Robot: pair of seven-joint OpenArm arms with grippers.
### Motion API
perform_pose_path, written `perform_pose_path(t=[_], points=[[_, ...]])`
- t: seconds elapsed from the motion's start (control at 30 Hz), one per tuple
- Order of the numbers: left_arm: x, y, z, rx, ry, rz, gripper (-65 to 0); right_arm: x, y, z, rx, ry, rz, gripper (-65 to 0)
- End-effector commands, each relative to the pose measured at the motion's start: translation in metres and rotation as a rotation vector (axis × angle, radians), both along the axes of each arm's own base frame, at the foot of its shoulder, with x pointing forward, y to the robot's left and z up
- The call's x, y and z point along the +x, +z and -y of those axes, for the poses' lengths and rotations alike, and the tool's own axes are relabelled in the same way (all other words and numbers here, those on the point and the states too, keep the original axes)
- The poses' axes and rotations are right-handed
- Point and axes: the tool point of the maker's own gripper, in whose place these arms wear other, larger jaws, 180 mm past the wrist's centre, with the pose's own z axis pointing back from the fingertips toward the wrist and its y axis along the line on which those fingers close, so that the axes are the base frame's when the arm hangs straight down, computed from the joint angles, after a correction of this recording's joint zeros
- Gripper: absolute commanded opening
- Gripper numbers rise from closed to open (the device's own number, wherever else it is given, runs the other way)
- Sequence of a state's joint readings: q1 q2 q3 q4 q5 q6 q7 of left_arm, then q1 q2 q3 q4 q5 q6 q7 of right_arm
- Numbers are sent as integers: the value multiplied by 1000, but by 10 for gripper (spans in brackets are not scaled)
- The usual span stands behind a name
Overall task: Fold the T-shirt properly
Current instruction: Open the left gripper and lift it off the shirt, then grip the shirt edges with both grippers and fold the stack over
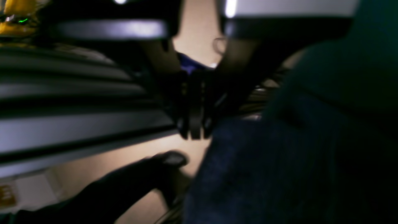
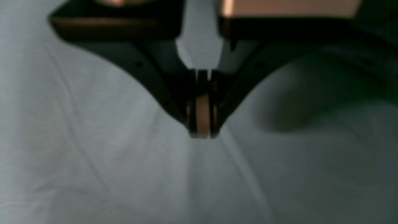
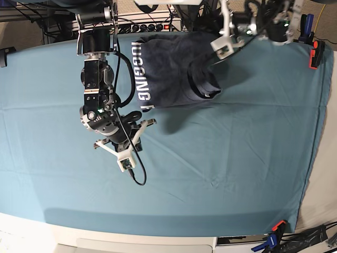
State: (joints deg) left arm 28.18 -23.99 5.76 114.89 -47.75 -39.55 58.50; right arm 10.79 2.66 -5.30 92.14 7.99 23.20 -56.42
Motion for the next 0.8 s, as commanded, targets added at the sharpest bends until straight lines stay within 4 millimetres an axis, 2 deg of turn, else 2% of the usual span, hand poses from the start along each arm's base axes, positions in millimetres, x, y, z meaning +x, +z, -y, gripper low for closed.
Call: perform_pose_path(t=[0.0,0.1,0.3,0.5,0.77], points=[[6,11,8,-41,-8,44,-650,8,16,-8,41,9,47,-650],[15,9,17,-17,-34,96,-650,2,10,-20,55,29,52,-650],[17,6,26,1,-60,148,-650,-10,-5,-15,31,31,17,-650],[14,-11,22,33,-58,115,-650,-32,-28,-14,10,40,-39,-650],[32,-25,10,114,26,166,-650,-40,-33,-19,19,76,-47,-650]])
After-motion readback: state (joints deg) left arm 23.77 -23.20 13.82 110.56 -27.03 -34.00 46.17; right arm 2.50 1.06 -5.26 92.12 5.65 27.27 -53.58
